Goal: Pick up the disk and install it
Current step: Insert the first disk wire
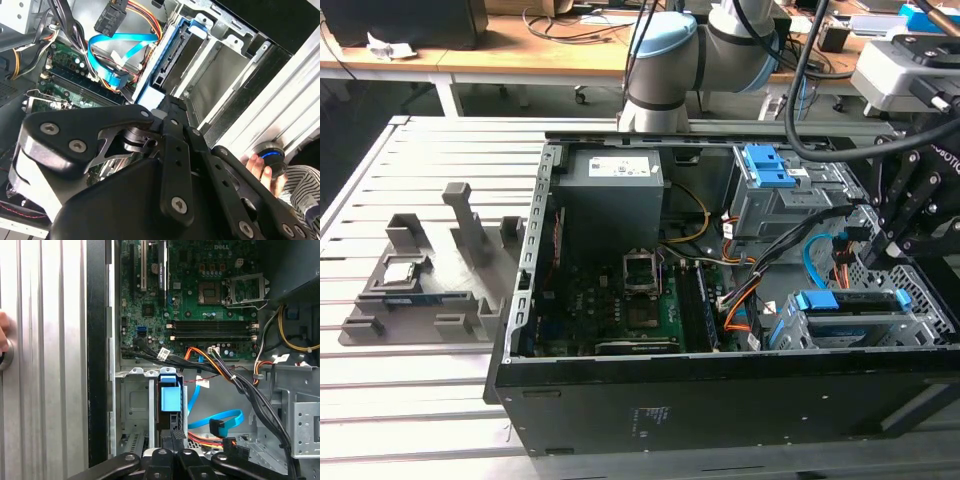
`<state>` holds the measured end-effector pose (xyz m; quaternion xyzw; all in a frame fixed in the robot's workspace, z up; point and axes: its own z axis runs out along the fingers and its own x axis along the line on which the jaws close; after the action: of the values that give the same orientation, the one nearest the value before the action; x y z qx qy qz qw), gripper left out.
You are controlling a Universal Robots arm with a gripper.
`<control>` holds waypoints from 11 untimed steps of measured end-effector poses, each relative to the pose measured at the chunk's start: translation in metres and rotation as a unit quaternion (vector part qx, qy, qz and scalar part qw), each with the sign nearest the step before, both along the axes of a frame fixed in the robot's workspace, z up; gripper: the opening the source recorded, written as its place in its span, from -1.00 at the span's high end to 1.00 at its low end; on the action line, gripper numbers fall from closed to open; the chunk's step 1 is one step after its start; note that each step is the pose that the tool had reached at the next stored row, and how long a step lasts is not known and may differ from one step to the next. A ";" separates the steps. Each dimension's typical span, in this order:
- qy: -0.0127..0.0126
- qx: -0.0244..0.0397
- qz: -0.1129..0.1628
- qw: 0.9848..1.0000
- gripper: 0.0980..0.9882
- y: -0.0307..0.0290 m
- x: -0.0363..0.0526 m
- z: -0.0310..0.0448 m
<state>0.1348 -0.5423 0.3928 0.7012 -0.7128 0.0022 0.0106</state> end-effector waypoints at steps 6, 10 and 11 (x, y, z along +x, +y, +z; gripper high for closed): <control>0.001 -0.005 0.000 1.000 0.98 0.0190 0.0164 -0.0056; 0.002 -0.006 0.000 1.000 0.98 0.0509 0.0296 -0.0135; 0.002 -0.007 0.000 1.000 0.98 0.0574 0.0318 -0.0160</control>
<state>0.1666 -0.4849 0.3768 0.7012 -0.7128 0.0056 0.0167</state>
